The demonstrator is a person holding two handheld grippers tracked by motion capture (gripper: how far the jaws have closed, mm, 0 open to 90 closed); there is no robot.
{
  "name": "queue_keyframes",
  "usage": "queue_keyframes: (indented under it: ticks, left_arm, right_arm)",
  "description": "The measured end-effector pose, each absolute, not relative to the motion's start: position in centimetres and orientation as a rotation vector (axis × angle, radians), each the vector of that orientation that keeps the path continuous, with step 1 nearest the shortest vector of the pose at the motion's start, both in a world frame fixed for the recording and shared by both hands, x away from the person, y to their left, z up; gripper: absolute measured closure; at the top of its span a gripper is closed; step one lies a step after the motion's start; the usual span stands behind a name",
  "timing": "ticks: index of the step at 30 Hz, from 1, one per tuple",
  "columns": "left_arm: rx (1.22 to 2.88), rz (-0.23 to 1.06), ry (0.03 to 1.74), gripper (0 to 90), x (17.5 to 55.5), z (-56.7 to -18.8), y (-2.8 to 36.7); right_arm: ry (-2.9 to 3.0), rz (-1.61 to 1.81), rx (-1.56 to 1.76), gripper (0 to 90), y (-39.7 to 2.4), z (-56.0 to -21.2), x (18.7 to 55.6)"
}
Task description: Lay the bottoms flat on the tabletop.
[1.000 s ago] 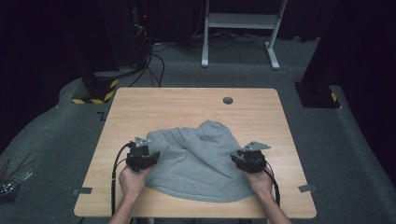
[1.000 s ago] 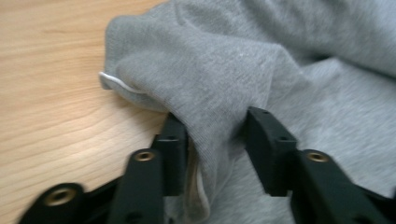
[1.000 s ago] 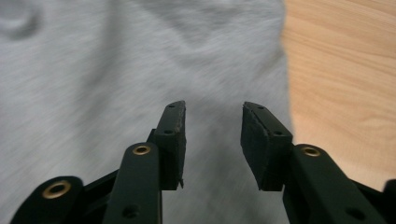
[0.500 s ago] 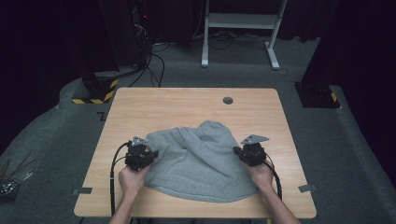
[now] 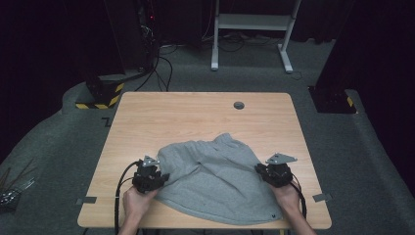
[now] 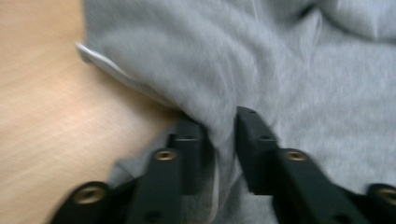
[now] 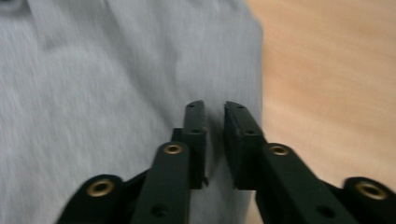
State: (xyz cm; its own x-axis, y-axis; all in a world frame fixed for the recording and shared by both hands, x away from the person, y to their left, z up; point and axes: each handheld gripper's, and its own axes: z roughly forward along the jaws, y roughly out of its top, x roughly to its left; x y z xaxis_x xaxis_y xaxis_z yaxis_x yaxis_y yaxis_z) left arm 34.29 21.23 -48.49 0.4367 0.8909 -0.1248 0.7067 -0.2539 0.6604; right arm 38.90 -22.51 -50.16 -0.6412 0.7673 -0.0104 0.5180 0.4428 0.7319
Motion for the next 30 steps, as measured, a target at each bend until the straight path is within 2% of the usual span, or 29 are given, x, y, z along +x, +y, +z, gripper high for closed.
queue_keyframes:
  ticks: [2, 4, 8, 11, 12, 13, 14, 16, 18, 20, 26, 30]
  left_arm:
    - [1.972, 0.390, 1.359, 55.9, 34.5, -47.8, 21.4]
    - [1.945, 0.401, 1.377, 51.5, 35.0, -47.6, 21.5]
    - [1.923, 0.399, 1.438, 49.8, 37.1, -48.0, 21.5]
    - [1.897, 0.358, 1.463, 54.9, 38.4, -48.4, 21.4]
    - [1.895, 0.343, 1.467, 65.0, 38.7, -48.5, 21.5]
    - [1.907, 0.335, 1.463, 65.0, 39.0, -48.7, 21.3]
    - [1.927, 0.331, 1.442, 70.1, 39.3, -48.7, 21.2]
    - [1.931, 0.324, 1.420, 79.2, 39.4, -48.6, 20.8]
    - [1.922, 0.328, 1.388, 83.8, 39.3, -48.1, 20.5]
    - [1.921, 0.340, 1.355, 84.4, 38.8, -47.5, 20.4]
    - [1.924, 0.363, 1.246, 83.8, 35.9, -45.9, 20.2]
    - [1.968, 0.327, 1.194, 83.7, 33.8, -46.7, 19.3]
  right_arm:
    - [2.353, 1.042, 1.085, 71.6, -21.8, -49.5, 39.7]
    - [2.352, 1.037, 1.087, 67.4, -20.7, -49.3, 40.8]
    - [2.349, 1.004, 1.145, 60.7, -19.4, -49.8, 42.8]
    - [2.368, 0.980, 1.209, 57.2, -18.4, -50.4, 44.1]
    - [2.382, 0.947, 1.219, 58.8, -17.9, -50.7, 44.7]
    - [2.382, 0.947, 1.219, 58.8, -17.9, -50.7, 44.7]
    - [2.392, 0.934, 1.217, 61.2, -17.7, -50.9, 44.9]
    - [2.418, 0.938, 1.219, 71.7, -17.4, -50.9, 45.3]
    - [2.459, 0.912, 1.183, 85.7, -17.1, -50.6, 45.5]
    - [2.460, 0.901, 1.140, 88.7, -16.9, -50.2, 45.2]
    - [2.377, 1.037, 1.034, 88.9, -17.7, -47.4, 42.8]
    - [2.360, 1.073, 1.000, 88.8, -18.4, -46.8, 40.6]
